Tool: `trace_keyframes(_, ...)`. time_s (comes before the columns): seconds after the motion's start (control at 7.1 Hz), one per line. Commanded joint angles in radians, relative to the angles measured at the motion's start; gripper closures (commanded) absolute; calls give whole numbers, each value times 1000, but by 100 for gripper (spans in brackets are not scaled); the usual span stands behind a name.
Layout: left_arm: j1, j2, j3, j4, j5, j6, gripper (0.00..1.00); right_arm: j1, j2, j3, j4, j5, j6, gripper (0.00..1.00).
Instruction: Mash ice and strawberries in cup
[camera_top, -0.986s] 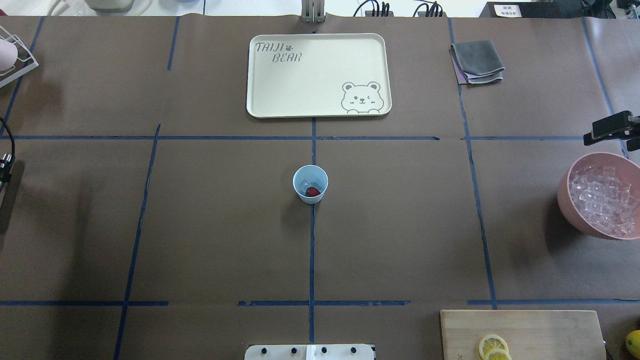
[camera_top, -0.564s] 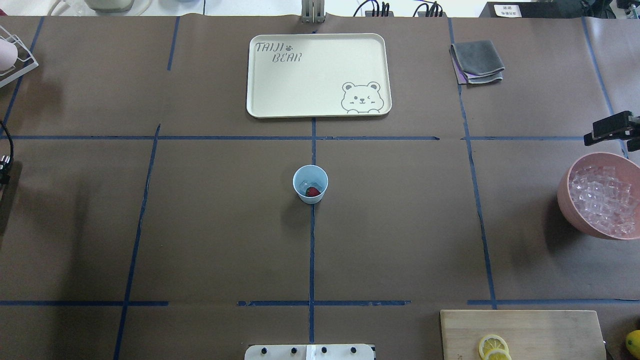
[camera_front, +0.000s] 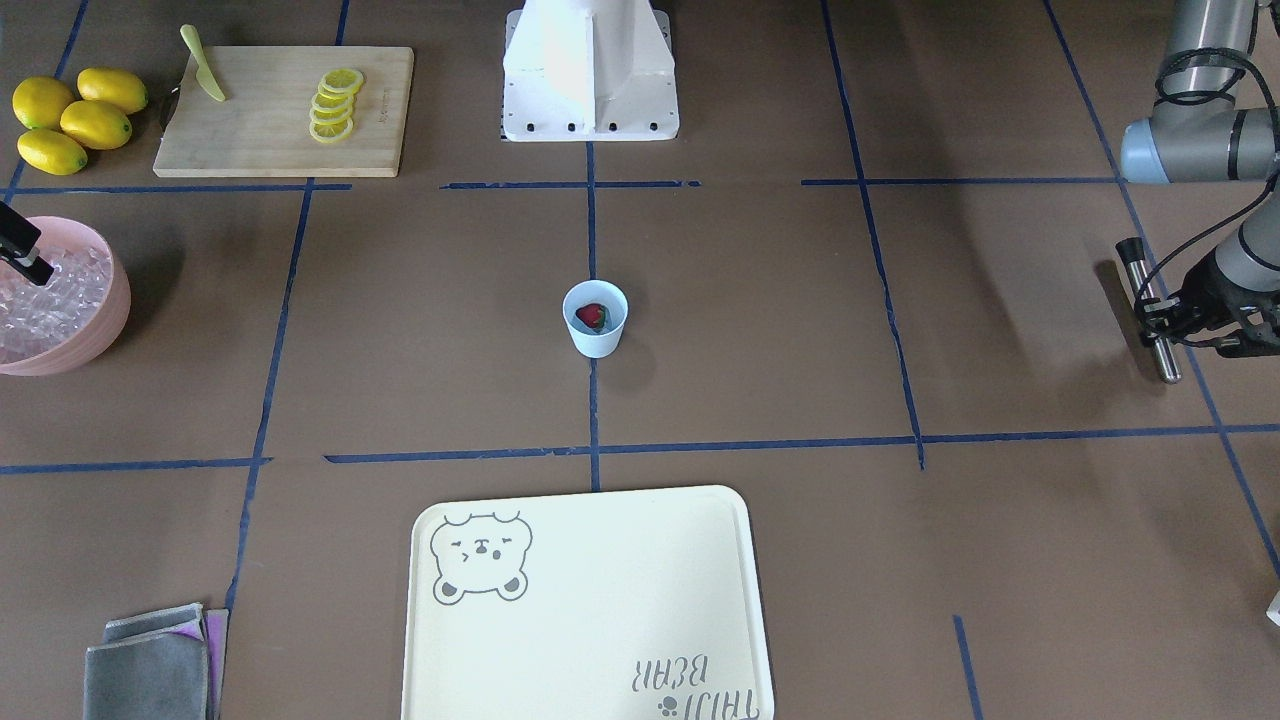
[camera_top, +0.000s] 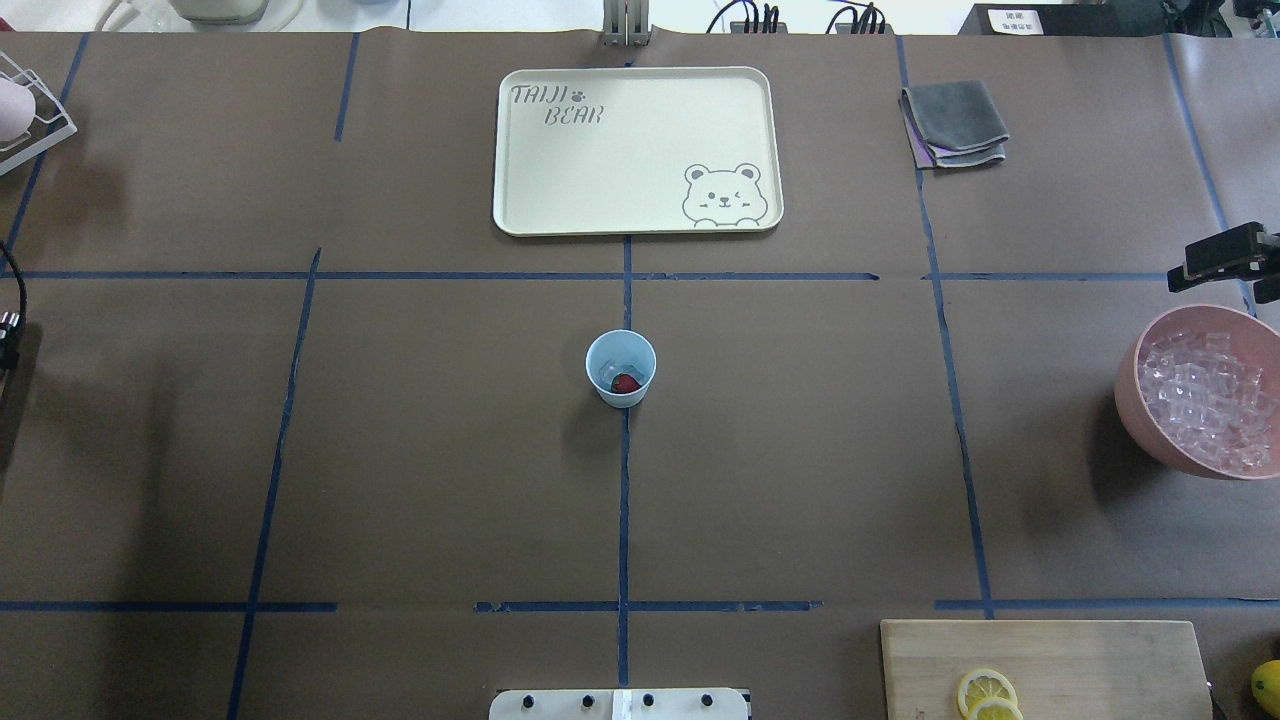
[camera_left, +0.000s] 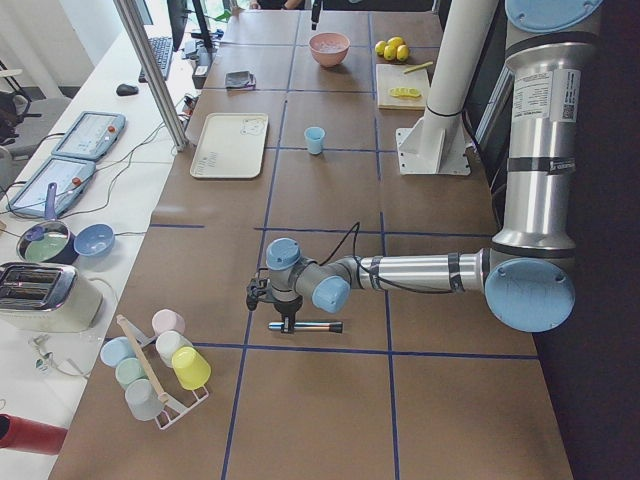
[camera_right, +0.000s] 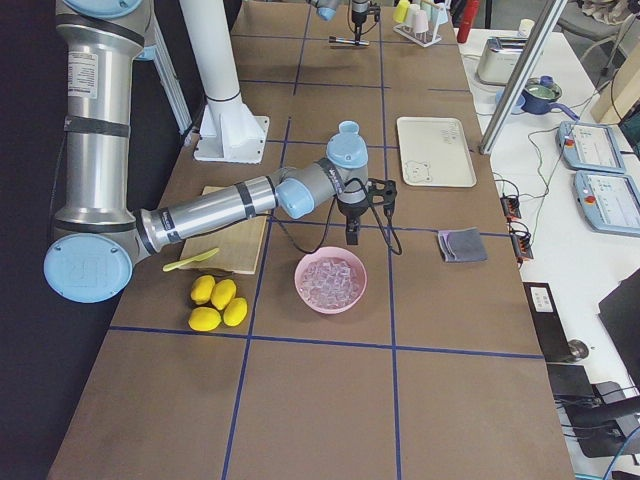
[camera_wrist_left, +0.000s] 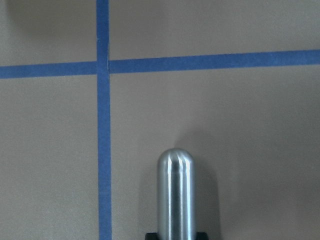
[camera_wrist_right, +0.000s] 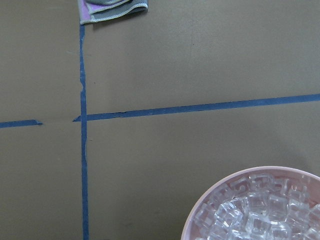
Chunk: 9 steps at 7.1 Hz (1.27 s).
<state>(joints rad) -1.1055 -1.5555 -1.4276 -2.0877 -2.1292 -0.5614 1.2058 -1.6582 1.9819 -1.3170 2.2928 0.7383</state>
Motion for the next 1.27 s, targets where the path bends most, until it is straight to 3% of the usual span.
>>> trace_keyframes(0.0,1,0,1,0,0,2,21,0,0,0,-1,-1,1,0)
trace_keyframes(0.14,-1,0,-2,0,0,0,0,0,0,0,-1,-1,1,0)
trace_keyframes(0.28,-1,0,-10,0,0,-2,0,0,0,0,-1,0,1,0)
trace_keyframes(0.56,-69,0,-116,40,-14,6,0,3,-6,3,-1,0,-2,0)
trace_keyframes(0.85,-167,-8,-296,293,-134,117,0,20,-27,12,-10,0,-28,0)
trace_keyframes(0.99,-215,-11,-372,481,-136,288,0,58,-66,6,-14,0,-142,0)
trace_keyframes(1.13,-288,-14,-378,589,-140,452,0,101,-115,-3,-18,0,-258,0)
